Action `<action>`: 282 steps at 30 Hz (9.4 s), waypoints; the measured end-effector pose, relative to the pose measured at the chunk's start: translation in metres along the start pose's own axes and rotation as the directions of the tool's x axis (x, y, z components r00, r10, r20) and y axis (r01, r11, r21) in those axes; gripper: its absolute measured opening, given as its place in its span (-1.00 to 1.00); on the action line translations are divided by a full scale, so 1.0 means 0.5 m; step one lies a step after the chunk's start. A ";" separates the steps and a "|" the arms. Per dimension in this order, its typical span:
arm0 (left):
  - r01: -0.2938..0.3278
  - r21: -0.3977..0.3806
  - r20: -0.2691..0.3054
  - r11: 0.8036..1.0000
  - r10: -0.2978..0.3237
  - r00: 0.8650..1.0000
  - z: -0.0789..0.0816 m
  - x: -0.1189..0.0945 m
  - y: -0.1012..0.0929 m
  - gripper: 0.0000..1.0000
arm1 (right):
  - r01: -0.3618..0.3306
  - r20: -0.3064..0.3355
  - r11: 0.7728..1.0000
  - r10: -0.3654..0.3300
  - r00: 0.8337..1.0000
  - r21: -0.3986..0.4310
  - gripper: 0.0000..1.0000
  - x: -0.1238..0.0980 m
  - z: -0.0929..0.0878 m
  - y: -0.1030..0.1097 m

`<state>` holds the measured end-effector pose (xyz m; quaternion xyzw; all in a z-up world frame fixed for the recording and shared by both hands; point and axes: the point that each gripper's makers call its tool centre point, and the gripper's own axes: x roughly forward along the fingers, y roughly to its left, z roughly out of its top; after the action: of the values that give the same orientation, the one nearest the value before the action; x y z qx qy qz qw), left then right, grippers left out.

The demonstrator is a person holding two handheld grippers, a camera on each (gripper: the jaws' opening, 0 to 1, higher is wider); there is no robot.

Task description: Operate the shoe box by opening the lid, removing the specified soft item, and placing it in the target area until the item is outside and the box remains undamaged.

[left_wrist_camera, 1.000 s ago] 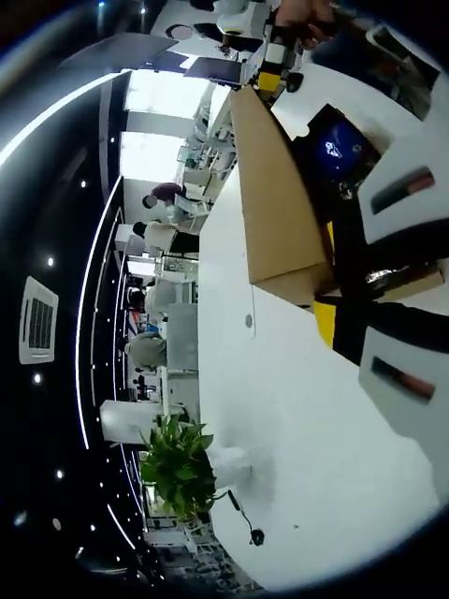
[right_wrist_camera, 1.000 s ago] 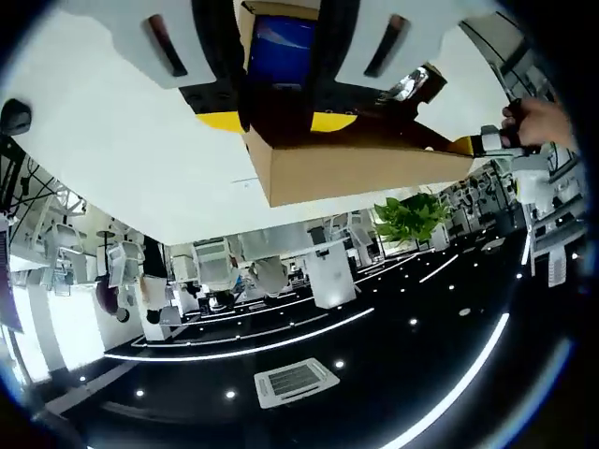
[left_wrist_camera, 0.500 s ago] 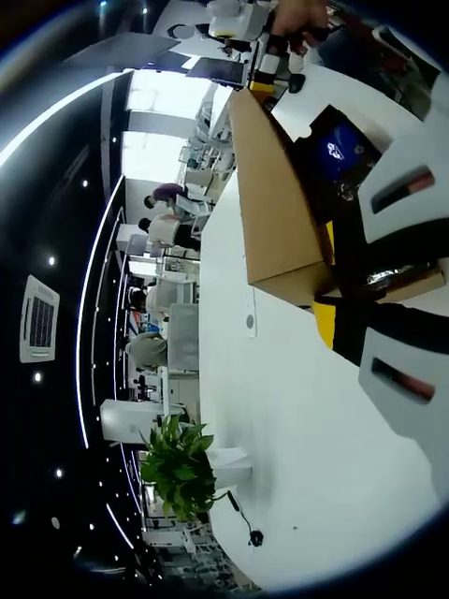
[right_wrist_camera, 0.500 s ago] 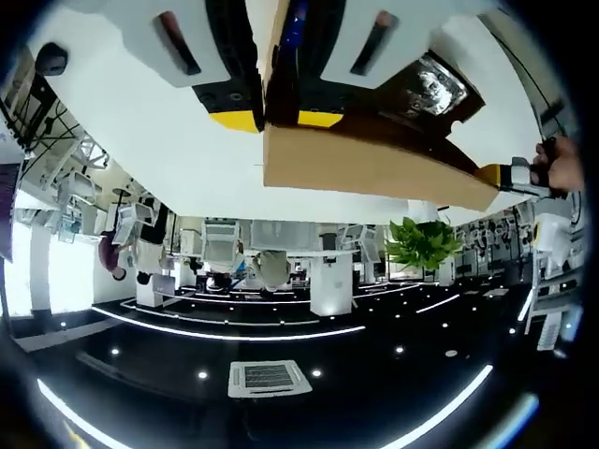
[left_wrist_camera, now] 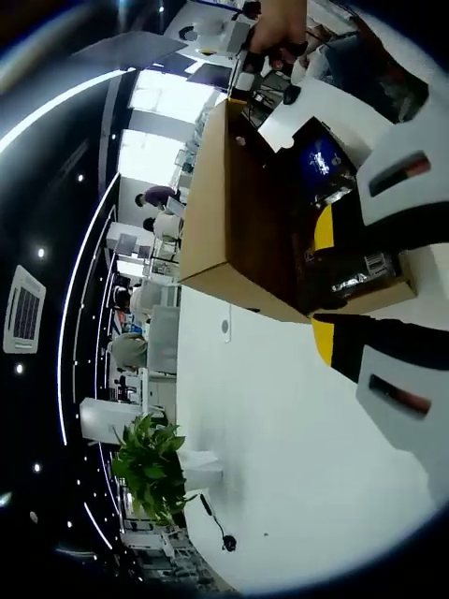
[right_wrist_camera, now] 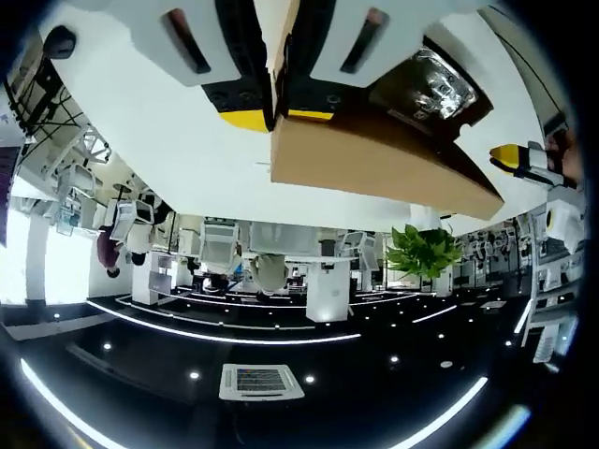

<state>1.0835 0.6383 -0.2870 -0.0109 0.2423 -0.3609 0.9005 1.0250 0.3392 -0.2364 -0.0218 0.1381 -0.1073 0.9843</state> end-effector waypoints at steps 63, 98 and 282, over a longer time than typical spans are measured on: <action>0.601 0.650 -0.585 0.466 -0.199 0.787 -0.168 0.016 -0.062 -0.76 | -0.130 -0.156 0.986 0.113 0.981 -0.102 -0.95 0.090 0.055 -0.010; 0.750 0.506 -0.740 0.425 -0.232 0.631 -0.203 0.049 -0.085 -0.97 | -0.215 -0.252 0.970 0.182 0.951 -0.111 -0.93 0.133 0.049 -0.015; 0.694 0.595 -0.634 0.406 -0.295 0.715 -0.210 0.061 -0.094 -0.93 | -0.519 -0.458 0.732 0.681 0.572 0.441 -0.43 0.089 -0.189 0.274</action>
<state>1.0258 0.5999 -0.3837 0.4034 0.2290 -0.6789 0.5692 1.0686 0.4618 -0.3490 0.1896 0.4213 0.2176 0.8598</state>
